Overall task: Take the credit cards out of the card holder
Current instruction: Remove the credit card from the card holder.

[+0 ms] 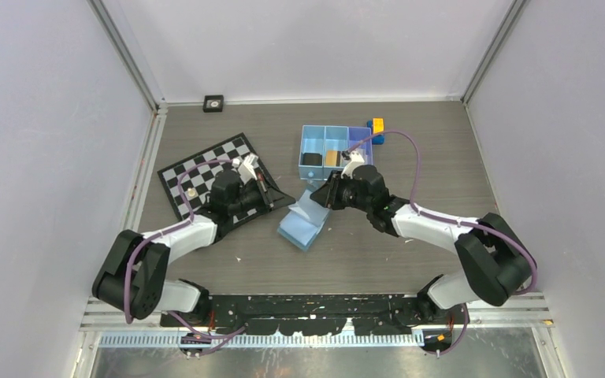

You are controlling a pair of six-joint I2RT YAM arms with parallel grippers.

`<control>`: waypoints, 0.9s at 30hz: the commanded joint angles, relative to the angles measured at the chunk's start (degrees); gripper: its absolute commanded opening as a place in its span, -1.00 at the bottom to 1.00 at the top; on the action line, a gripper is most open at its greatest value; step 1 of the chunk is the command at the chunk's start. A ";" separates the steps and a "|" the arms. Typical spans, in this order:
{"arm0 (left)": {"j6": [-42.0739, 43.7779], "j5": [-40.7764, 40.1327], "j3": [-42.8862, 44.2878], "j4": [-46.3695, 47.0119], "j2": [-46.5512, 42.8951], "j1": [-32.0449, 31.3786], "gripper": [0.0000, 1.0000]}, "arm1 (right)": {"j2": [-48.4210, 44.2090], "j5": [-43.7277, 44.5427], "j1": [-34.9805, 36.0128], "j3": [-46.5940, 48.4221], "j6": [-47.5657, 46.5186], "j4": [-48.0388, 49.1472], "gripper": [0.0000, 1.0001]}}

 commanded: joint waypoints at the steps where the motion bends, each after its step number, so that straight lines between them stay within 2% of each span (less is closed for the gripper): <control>1: 2.85 -3.27 2.66 -2.81 2.12 0.15 -1.00 | 2.31 -3.26 -1.66 -0.26 1.83 0.60 -0.49; 5: 2.94 -1.97 4.33 -4.28 5.72 0.15 -1.00 | 2.62 -0.20 -2.08 -1.46 2.06 0.50 -0.93; 6: 2.81 -1.47 4.59 -4.20 6.24 0.15 -1.00 | 2.47 1.31 -2.03 -1.92 2.36 0.45 -0.98; 9: 3.45 -1.94 4.85 -5.38 6.33 0.15 -0.99 | 0.96 5.89 -2.01 -4.26 4.20 2.46 -0.99; 13: 4.94 -4.68 5.20 -10.78 3.92 0.15 -0.73 | -1.99 9.45 -2.07 -5.72 6.14 4.12 -0.99; 18: 5.82 -4.85 4.39 -12.24 -1.35 0.11 -0.45 | -7.13 14.45 -2.20 -6.94 8.23 3.30 -0.99; 21: 6.67 -9.37 -0.43 -8.87 -9.92 0.15 0.07 | -11.46 17.59 -2.23 -10.30 10.32 6.05 -0.99; 24: 6.70 -13.63 -5.22 -6.25 -18.31 0.15 0.50 | -15.99 20.08 -2.20 -13.22 12.33 8.53 -0.99; 27: 2.94 -18.45 -8.73 -5.96 -24.50 0.13 0.97 | -20.55 23.95 -2.25 -16.64 15.28 11.97 -0.99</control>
